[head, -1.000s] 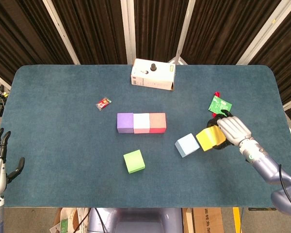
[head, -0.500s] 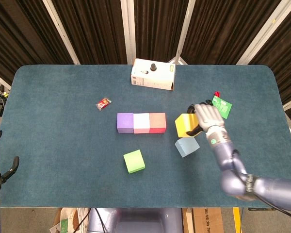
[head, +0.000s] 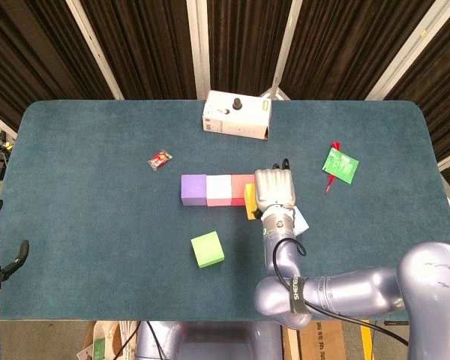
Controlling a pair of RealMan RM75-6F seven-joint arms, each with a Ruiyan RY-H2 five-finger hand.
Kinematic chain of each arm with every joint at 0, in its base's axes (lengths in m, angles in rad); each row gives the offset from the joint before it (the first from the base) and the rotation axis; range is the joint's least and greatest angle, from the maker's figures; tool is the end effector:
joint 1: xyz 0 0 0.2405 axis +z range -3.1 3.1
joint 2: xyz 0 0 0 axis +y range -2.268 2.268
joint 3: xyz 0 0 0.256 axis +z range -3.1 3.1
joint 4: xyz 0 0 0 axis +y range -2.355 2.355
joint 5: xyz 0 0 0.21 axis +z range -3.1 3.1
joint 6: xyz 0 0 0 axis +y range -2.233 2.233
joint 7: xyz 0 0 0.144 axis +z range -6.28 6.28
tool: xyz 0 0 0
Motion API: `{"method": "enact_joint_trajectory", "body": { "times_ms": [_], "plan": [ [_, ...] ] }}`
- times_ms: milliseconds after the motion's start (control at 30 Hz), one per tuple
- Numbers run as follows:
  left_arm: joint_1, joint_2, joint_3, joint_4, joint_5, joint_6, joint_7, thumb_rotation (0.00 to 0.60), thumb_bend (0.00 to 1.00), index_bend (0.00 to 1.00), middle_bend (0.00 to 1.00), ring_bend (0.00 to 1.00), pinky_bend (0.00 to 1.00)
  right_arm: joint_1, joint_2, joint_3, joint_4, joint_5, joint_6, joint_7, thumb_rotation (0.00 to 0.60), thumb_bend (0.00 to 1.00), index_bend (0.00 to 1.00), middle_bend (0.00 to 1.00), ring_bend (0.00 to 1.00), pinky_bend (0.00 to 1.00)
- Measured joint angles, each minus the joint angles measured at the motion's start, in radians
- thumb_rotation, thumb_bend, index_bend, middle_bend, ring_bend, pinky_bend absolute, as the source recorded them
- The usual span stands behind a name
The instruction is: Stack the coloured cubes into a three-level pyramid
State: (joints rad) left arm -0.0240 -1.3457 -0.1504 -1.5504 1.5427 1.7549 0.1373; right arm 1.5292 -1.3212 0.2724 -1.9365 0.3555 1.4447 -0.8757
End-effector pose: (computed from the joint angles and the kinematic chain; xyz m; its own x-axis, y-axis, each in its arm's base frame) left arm -0.2887 0.1744 0.1432 0.3581 -0.3296 0.8736 0.9308 0.0531 -0.3616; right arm 0.0075 -0.3562 0.0580 0.5238 -0.3945 0.7550 -0.8144 0.0281 0.5797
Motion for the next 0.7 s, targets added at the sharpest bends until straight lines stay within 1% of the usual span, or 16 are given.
{"method": "enact_joint_trajectory", "body": {
  "times_ms": [100,200,367,533,700],
  "plan": [
    [0.003,-0.002,0.001,-0.004,0.005,0.007,0.0,0.6,0.41,0.06,0.0,0.0,0.0,-0.023,0.009,0.013,-0.016,0.007,0.006,-0.028,0.6,0.3,0.47,0.42,0.19,0.0],
    [0.005,-0.004,0.001,-0.006,0.005,0.011,0.004,0.6,0.41,0.06,0.0,0.0,0.0,-0.047,0.022,0.037,-0.028,0.019,0.0,-0.045,0.6,0.29,0.47,0.42,0.19,0.0],
    [0.008,-0.007,0.002,-0.01,0.008,0.019,0.016,0.6,0.41,0.06,0.0,0.0,0.0,-0.056,0.015,0.072,-0.003,0.031,0.001,-0.071,0.6,0.29,0.47,0.42,0.19,0.0],
    [0.012,-0.006,-0.003,-0.014,-0.005,0.021,0.034,0.6,0.41,0.06,0.0,0.0,0.0,-0.049,-0.006,0.148,0.063,0.106,-0.016,-0.104,0.6,0.29,0.47,0.42,0.19,0.0],
    [0.009,-0.008,-0.011,-0.012,-0.022,0.012,0.04,0.6,0.41,0.06,0.0,0.0,0.0,-0.02,-0.058,0.199,0.163,0.142,-0.005,-0.158,0.6,0.3,0.47,0.42,0.19,0.0]
  ]
}}
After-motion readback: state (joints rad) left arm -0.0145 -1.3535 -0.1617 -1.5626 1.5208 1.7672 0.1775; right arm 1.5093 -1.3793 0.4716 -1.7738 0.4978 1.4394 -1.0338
